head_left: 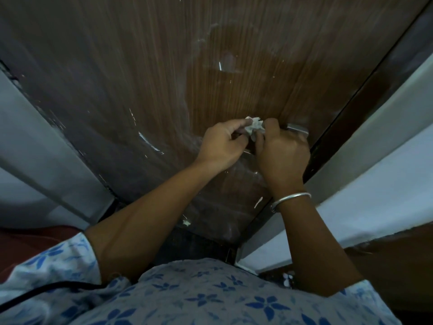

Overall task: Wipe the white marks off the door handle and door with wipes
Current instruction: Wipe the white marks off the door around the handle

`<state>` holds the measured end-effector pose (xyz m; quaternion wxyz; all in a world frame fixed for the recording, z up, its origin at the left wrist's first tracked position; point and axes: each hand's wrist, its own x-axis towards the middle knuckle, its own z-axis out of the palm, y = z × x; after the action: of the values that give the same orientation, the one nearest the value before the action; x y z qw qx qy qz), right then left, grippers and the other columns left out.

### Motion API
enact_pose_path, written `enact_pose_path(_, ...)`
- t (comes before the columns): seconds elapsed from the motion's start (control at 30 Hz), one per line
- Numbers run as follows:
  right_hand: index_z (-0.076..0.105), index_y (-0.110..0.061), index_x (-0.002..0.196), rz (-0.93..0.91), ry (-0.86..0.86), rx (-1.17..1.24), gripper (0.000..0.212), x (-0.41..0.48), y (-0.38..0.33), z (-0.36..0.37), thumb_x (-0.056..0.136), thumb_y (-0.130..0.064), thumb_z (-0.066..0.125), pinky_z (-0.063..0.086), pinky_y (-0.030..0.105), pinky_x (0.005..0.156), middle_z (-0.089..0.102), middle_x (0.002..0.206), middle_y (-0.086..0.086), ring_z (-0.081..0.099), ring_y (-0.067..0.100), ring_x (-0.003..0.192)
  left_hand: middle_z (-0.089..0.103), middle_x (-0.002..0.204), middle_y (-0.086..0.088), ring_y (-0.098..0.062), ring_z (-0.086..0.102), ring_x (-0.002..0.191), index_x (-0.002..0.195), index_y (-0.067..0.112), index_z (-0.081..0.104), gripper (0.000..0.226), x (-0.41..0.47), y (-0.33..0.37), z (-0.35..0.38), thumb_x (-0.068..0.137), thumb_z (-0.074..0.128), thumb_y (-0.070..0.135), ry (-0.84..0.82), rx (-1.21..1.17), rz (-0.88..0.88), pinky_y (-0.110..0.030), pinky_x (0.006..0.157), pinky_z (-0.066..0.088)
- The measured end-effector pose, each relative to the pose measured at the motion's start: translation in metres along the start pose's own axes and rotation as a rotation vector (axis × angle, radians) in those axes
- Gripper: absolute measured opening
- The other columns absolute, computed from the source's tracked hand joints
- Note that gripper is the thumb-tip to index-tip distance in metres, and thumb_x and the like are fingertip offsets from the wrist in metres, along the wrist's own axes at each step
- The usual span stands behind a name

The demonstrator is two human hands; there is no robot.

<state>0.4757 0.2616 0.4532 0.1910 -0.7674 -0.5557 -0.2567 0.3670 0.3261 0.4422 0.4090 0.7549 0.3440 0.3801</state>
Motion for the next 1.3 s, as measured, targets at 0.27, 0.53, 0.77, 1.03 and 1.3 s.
enact_pose_path(0.27, 0.063, -0.014, 0.080, 0.078, -0.250, 0.060, 0.016, -0.002, -0.008, 0.000, 0.087, -0.022, 0.050, 0.035, 0.041, 0.082, 0.068, 0.075, 0.012, 0.062, 0.032, 0.080, 0.061, 0.127, -0.004, -0.017, 0.056, 0.118, 0.130, 0.020, 0.053, 0.037, 0.001, -0.010, 0.007, 0.096, 0.042, 0.015, -0.327, 0.053, -0.202, -0.042, 0.105, 0.041)
enact_pose_path(0.53, 0.057, -0.013, 0.114, 0.026, -0.311, 0.296, 0.030, -0.003, -0.032, 0.003, 0.088, -0.022, 0.046, 0.035, 0.041, 0.080, 0.066, 0.098, 0.010, 0.053, 0.032, 0.098, 0.066, 0.118, -0.005, -0.018, 0.060, 0.112, 0.119, 0.014, 0.063, 0.034, -0.003, -0.014, -0.009, 0.094, 0.041, 0.009, -0.041, -0.100, -0.225, -0.029, 0.100, 0.043)
enact_pose_path(0.77, 0.017, -0.018, 0.147, -0.105, -0.384, 0.247, 0.068, -0.007, -0.053, 0.014, 0.088, -0.030, 0.048, 0.030, 0.040, 0.075, 0.059, 0.119, 0.004, 0.049, 0.027, 0.103, 0.063, 0.094, 0.025, 0.013, 0.058, 0.090, 0.112, 0.022, 0.067, 0.036, -0.008, -0.014, -0.019, 0.089, 0.043, 0.008, 0.279, -0.137, -0.188, -0.009, 0.088, 0.044)
enact_pose_path(1.03, 0.029, -0.008, 0.143, 0.037, -0.331, 0.064, 0.062, -0.015, -0.039, -0.001, 0.090, -0.038, 0.045, 0.033, 0.042, 0.083, 0.063, 0.112, 0.006, 0.054, 0.030, 0.098, 0.066, 0.117, 0.000, -0.008, 0.060, 0.108, 0.122, 0.015, 0.060, 0.042, -0.011, -0.003, -0.004, 0.087, 0.038, 0.016, 0.016, -0.142, -0.110, -0.023, 0.099, 0.045)
enact_pose_path(1.3, 0.031, 0.000, 0.140, 0.201, -0.376, 0.067, 0.070, -0.022, -0.016, -0.007, 0.088, -0.043, 0.048, 0.034, 0.042, 0.084, 0.063, 0.112, 0.008, 0.056, 0.032, 0.100, 0.061, 0.129, 0.000, -0.019, 0.050, 0.124, 0.122, 0.032, 0.060, 0.057, 0.005, 0.013, 0.012, 0.078, 0.024, 0.034, -0.296, 0.181, -0.098, -0.044, 0.109, 0.030)
